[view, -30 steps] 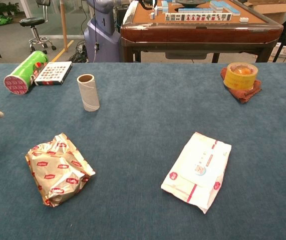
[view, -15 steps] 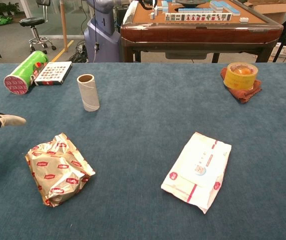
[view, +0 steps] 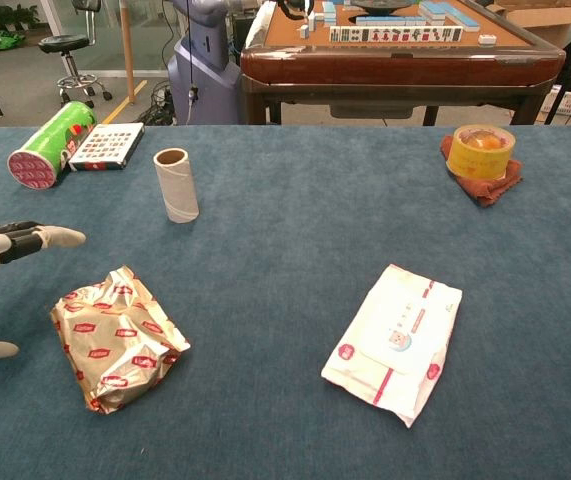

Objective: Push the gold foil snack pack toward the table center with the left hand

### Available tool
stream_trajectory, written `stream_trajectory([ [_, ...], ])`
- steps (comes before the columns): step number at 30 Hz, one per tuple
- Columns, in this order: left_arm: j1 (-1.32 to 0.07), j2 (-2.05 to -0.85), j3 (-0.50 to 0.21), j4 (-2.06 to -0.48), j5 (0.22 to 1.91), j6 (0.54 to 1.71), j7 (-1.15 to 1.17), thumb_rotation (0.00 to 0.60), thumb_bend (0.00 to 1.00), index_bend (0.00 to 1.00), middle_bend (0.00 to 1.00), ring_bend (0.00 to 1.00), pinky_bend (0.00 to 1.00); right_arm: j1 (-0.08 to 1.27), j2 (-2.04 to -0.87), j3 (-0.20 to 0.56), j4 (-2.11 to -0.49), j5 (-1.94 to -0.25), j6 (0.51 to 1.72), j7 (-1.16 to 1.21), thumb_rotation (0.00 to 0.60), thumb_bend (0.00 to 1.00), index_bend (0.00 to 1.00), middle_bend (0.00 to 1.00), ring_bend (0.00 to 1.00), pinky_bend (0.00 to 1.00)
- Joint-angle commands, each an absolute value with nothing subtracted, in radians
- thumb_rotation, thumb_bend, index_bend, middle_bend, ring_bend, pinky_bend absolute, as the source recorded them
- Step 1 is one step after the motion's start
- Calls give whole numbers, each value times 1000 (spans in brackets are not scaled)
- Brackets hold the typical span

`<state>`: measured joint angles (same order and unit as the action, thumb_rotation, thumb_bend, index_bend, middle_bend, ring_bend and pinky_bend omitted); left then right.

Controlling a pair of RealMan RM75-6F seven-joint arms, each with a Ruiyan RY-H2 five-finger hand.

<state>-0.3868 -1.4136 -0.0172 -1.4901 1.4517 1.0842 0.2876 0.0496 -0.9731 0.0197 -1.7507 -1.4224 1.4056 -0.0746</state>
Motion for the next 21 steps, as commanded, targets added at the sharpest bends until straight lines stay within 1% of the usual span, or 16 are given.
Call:
stream_trajectory([
  [1, -394, -1421, -18, -1485, 1446, 1078, 288, 600, 0, 0, 0, 0, 92, 50, -974, 20, -1751, -1422, 1405, -76, 600, 133, 455, 469, 307, 361],
  [13, -428, -1449, -36, -1491, 1420, 1061, 293, 600, 0, 0, 0, 0, 92, 47, -971, 22, -1752, -1422, 1406, -76, 600, 133, 455, 469, 307, 360],
  [21, -460, -1483, -53, -1461, 1385, 1028, 290, 600, 0, 0, 0, 0, 92, 44, -966, 24, -1754, -1423, 1410, -67, 600, 133, 455, 469, 307, 360],
])
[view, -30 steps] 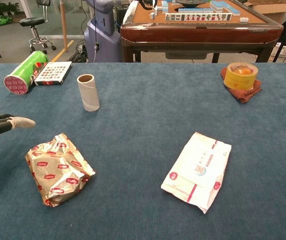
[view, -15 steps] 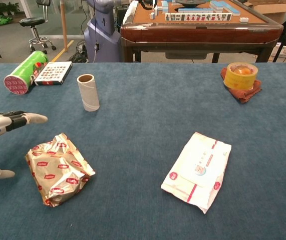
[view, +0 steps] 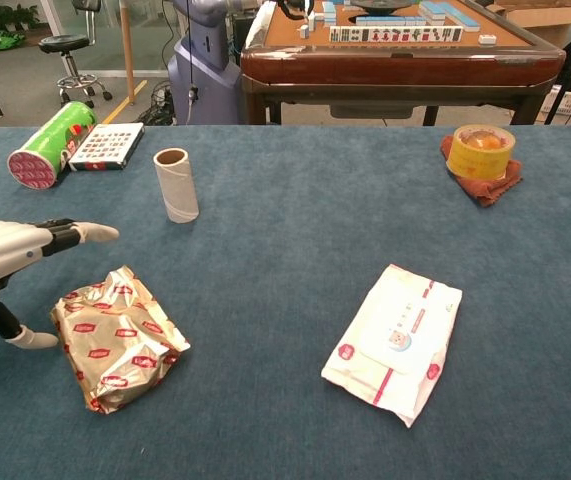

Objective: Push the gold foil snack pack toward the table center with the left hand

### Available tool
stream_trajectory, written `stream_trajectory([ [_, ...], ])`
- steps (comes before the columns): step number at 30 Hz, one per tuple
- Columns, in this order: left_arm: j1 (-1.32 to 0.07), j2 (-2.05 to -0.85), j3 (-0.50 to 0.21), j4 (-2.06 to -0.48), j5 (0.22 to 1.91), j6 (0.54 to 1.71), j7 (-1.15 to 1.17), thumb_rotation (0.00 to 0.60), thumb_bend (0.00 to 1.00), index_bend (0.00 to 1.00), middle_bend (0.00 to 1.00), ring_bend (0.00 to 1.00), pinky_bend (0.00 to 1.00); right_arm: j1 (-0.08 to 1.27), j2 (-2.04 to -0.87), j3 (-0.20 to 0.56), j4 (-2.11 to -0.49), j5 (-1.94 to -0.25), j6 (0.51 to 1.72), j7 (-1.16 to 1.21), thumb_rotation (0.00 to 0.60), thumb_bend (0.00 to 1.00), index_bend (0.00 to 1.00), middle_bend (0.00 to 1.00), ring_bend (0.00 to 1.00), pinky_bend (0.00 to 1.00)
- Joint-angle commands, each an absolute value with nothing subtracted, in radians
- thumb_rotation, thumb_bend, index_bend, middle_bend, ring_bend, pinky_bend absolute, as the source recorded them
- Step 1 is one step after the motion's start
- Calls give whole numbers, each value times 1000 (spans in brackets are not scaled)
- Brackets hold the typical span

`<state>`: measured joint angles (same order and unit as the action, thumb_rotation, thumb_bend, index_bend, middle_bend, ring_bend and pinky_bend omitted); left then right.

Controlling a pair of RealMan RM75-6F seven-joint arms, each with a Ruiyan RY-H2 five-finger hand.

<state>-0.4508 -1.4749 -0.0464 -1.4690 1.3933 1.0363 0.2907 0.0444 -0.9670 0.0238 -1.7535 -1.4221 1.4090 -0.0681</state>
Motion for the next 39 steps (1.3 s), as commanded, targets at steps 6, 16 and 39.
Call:
stream_trajectory([
  [6, -491, -1508, -82, -1441, 1352, 1007, 289, 600, 0, 0, 0, 0, 92, 42, -963, 26, -1754, -1421, 1412, -61, 600, 134, 455, 469, 307, 360],
  [16, -547, -1547, -115, -1423, 1310, 971, 306, 600, 0, 0, 0, 0, 92, 40, -960, 29, -1751, -1421, 1414, -53, 600, 134, 455, 469, 307, 361],
  [39, -530, -1407, -28, -1712, 1249, 1004, 484, 600, 0, 0, 0, 0, 92, 27, -946, 33, -1756, -1426, 1434, -31, 600, 133, 455, 469, 307, 361],
])
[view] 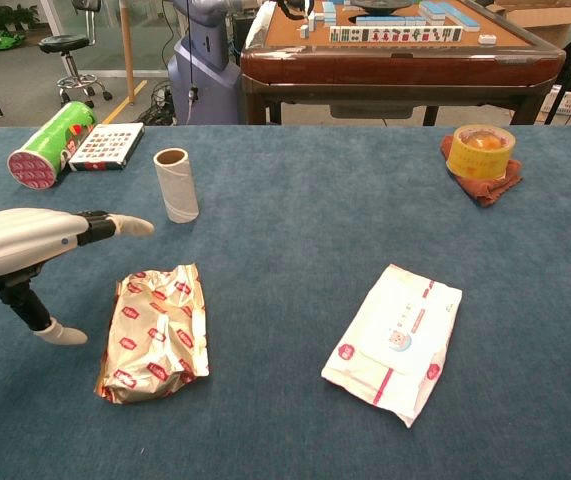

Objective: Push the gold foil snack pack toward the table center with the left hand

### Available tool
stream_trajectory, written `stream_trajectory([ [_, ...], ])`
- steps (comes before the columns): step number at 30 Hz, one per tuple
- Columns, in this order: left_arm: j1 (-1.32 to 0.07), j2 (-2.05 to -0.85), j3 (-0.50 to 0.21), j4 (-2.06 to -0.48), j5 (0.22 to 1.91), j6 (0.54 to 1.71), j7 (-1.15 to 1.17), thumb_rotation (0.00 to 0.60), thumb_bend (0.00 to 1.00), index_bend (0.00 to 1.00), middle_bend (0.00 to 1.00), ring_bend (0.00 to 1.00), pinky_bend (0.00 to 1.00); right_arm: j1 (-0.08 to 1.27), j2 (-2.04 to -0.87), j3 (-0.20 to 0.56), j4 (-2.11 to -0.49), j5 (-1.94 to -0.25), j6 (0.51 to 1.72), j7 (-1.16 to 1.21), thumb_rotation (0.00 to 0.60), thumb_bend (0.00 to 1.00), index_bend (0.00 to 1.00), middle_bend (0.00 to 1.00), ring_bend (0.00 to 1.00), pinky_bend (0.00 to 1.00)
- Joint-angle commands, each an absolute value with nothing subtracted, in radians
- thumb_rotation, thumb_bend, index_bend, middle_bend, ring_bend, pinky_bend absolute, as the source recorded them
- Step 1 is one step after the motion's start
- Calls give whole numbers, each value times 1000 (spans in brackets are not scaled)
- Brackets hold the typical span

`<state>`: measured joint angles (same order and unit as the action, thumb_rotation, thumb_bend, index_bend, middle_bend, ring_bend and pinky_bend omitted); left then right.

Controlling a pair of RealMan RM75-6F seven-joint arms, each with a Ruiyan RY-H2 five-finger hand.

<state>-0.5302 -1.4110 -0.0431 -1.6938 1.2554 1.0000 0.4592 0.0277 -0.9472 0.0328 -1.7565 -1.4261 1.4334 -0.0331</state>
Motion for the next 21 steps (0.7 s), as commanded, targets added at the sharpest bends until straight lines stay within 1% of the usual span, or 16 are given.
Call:
stream_trajectory([
  [1, -530, -1407, -24, -1717, 1247, 1004, 492, 600, 0, 0, 0, 0, 92, 27, -946, 33, -1756, -1426, 1434, -30, 600, 133, 455, 469, 307, 360],
  [7, -536, -1413, -6, -1737, 1215, 1001, 551, 600, 0, 0, 0, 0, 92, 26, -943, 35, -1755, -1425, 1434, -24, 600, 133, 455, 469, 307, 360],
  [13, -548, -1434, -13, -1745, 1199, 1010, 572, 600, 0, 0, 0, 0, 92, 26, -942, 37, -1755, -1423, 1434, -22, 600, 133, 455, 469, 307, 361],
  [21, -571, -1489, -28, -1712, 1195, 1014, 585, 600, 0, 0, 0, 0, 92, 21, -937, 40, -1757, -1423, 1443, -13, 600, 133, 455, 469, 307, 360],
])
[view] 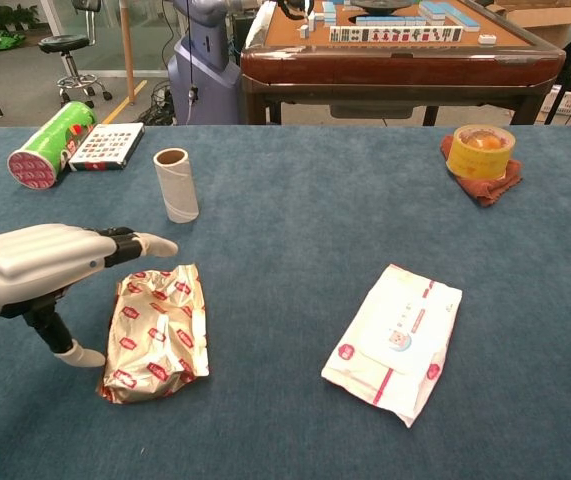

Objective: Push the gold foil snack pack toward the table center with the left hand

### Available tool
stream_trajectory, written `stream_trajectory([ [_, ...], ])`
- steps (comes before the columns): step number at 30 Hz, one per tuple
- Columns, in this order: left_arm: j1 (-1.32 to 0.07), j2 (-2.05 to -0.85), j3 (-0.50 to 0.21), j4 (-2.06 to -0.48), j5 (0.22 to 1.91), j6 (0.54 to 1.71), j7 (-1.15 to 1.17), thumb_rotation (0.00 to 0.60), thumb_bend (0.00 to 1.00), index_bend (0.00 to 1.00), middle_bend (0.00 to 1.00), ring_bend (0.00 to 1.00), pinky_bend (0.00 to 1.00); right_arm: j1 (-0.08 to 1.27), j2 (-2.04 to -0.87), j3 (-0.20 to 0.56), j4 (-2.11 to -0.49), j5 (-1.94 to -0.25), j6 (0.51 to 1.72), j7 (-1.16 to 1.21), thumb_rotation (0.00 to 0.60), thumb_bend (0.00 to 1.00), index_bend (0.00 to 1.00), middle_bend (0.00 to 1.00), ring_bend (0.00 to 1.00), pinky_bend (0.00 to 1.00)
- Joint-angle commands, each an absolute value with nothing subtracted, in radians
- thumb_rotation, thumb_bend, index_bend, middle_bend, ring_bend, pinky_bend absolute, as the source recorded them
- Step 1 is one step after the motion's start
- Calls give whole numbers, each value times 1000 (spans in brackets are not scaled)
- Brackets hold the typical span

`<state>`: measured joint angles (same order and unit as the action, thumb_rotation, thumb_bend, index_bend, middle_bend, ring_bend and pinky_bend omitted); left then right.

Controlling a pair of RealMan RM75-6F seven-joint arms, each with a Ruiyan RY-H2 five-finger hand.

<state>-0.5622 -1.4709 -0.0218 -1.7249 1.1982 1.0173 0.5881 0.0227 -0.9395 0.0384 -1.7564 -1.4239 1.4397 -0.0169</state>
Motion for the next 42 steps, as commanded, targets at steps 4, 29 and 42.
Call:
stream_trajectory([
  [4, -585, -1518, -41, -1686, 1174, 1001, 575, 600, 0, 0, 0, 0, 92, 18, -933, 41, -1757, -1425, 1449, -5, 600, 133, 455, 469, 307, 361],
  [29, -673, -1641, -89, -1573, 1102, 1009, 643, 600, 0, 0, 0, 0, 92, -11, -910, 49, -1756, -1442, 1504, 61, 600, 139, 455, 469, 307, 361],
  [42, -728, -1680, -100, -1492, 1137, 1000, 675, 600, 0, 0, 0, 0, 92, -28, -898, 60, -1749, -1434, 1530, 99, 600, 142, 455, 469, 307, 361],
])
